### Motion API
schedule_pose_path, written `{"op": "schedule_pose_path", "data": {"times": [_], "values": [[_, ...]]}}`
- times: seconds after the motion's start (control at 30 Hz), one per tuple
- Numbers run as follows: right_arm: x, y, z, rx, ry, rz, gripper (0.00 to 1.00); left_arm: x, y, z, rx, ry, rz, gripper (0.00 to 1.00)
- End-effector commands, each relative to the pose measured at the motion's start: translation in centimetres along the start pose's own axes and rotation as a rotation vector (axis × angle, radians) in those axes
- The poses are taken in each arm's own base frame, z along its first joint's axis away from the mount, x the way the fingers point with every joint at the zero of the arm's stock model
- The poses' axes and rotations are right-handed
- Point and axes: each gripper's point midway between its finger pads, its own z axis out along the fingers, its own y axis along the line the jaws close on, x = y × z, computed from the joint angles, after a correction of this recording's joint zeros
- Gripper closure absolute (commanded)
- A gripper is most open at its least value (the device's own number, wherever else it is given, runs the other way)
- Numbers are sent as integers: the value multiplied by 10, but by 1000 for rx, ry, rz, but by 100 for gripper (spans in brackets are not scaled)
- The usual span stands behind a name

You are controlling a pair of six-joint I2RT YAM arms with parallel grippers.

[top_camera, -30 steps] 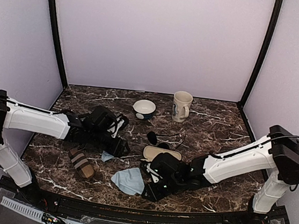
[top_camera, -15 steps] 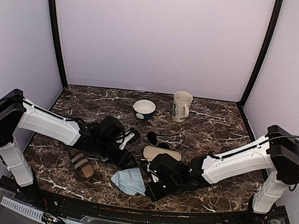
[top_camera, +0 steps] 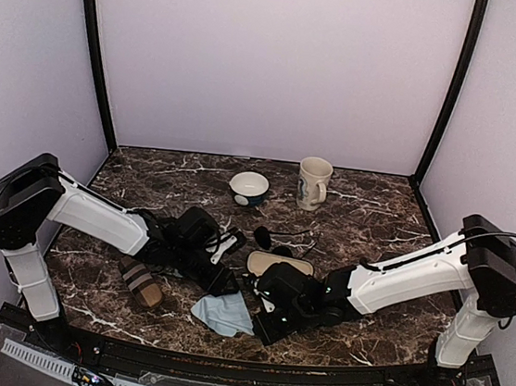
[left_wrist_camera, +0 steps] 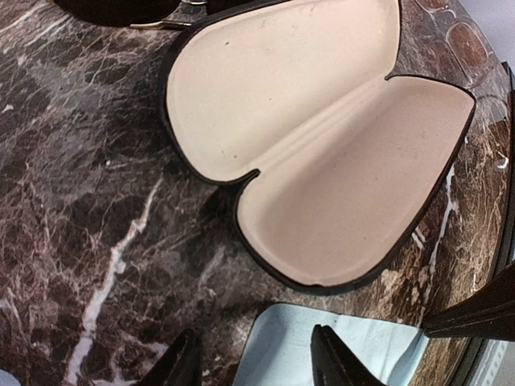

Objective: Organize the sunglasses
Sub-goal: Pick up the glasses cleaning cloth from the corner of the board.

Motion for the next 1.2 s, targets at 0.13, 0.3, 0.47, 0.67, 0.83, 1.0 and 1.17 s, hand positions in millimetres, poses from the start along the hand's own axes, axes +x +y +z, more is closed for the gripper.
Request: {"op": "schedule_pose_path", "data": {"times": [0.13, 0.3, 0.47, 0.67, 0.83, 1.0, 1.17], "values": [[-20, -7, -10, 16, -45, -6, 100, -3, -9, 8, 49, -2, 56, 60], [-22, -7, -10, 6, -51, 3, 100, 8, -8, 13, 17, 34, 82, 67], [-23, -7, -10, 0, -56, 8, 100, 21, 2, 17, -64, 74, 86, 73], [-25, -8, -12, -9, -64, 15, 100, 30, 5, 18, -104, 100, 94, 77], [-27, -7, -13, -28, -75, 23, 100, 33, 1, 19, -103, 107, 98, 85], [-31, -5, -16, -53, -93, 37, 100, 27, -6, 13, -80, 79, 73, 99], [-34, -5, -20, -71, -106, 44, 100, 11, -15, 1, -56, 17, 45, 100]]}}
